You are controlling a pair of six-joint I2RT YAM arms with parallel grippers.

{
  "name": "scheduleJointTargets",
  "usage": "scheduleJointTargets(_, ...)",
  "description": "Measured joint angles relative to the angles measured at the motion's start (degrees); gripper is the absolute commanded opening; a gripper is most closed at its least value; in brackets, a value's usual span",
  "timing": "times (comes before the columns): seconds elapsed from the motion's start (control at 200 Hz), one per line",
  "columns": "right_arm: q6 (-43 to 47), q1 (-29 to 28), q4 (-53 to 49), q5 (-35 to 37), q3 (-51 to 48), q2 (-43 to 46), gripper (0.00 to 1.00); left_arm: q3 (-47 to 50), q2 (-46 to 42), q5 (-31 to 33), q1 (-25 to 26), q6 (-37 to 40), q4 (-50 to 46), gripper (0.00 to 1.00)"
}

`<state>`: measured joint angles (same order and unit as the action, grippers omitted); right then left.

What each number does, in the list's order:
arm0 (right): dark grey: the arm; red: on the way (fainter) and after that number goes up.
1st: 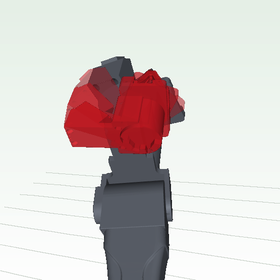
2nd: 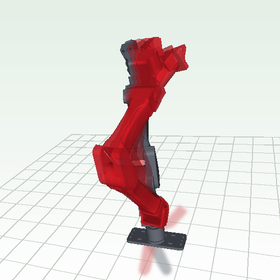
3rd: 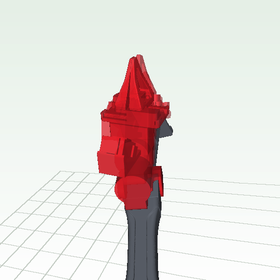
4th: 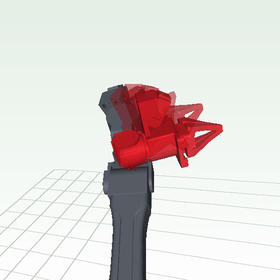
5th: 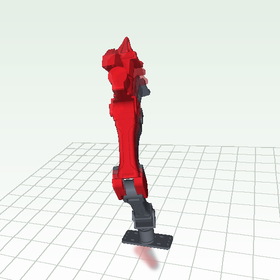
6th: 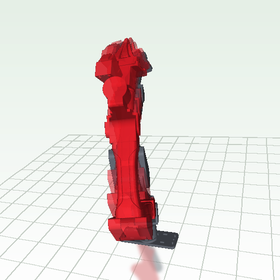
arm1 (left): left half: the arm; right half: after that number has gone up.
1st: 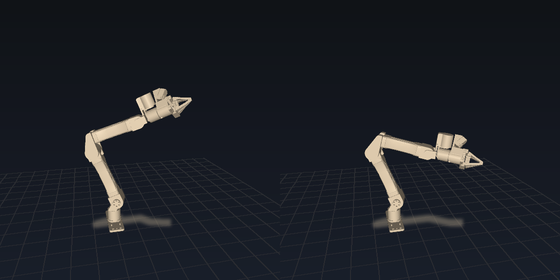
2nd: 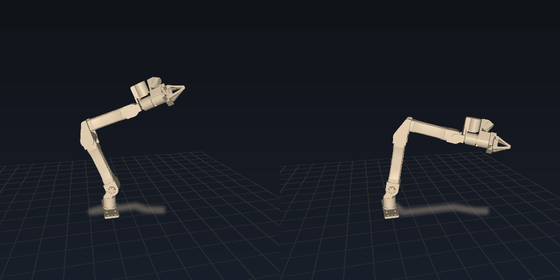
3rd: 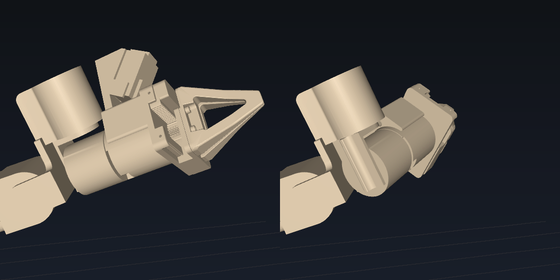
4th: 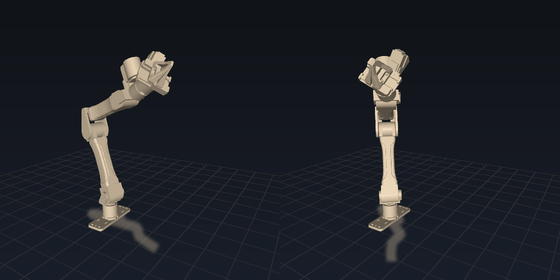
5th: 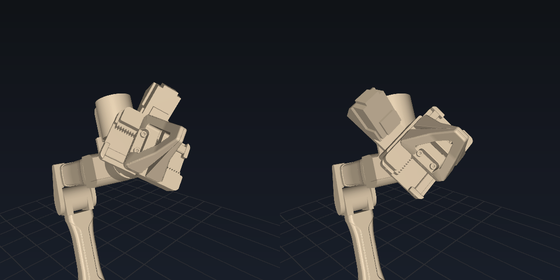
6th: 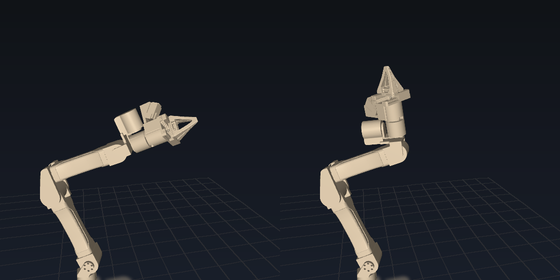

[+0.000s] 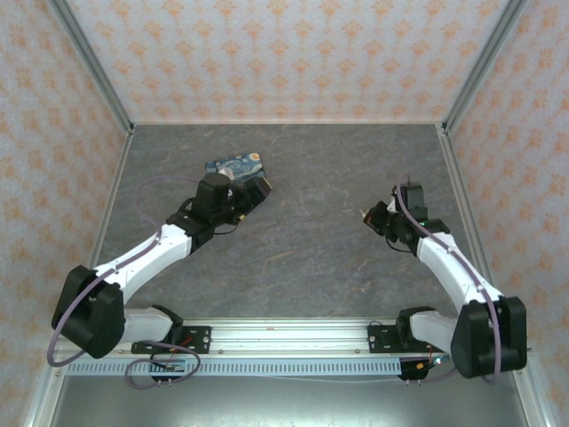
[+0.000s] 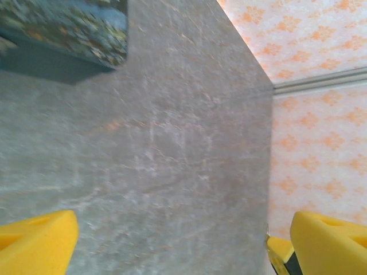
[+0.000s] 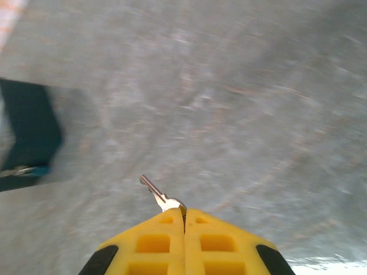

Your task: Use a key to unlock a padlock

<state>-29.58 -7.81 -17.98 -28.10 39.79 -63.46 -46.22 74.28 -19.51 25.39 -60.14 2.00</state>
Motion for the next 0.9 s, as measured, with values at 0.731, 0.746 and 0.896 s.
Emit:
scheduleJointTargets(0.731, -17.2, -15.5, 29.6, -11.0, 2.8, 0.1, 0.0, -15.5, 11.4, -8.8, 11.9, 3.2, 9.2, 0.53)
scheduleJointTargets(0.746, -17.2, -15.6, 29.7, -11.0, 2.9, 0.0, 0.0, -15.5, 11.6, -8.9, 12.0, 3.2, 9.2, 0.52)
scheduleJointTargets(0.896, -17.4, -16.0, 29.6, -11.0, 3.2, -0.7, 0.0, -15.7, 11.8, -8.8, 12.0, 3.2, 9.4, 0.45)
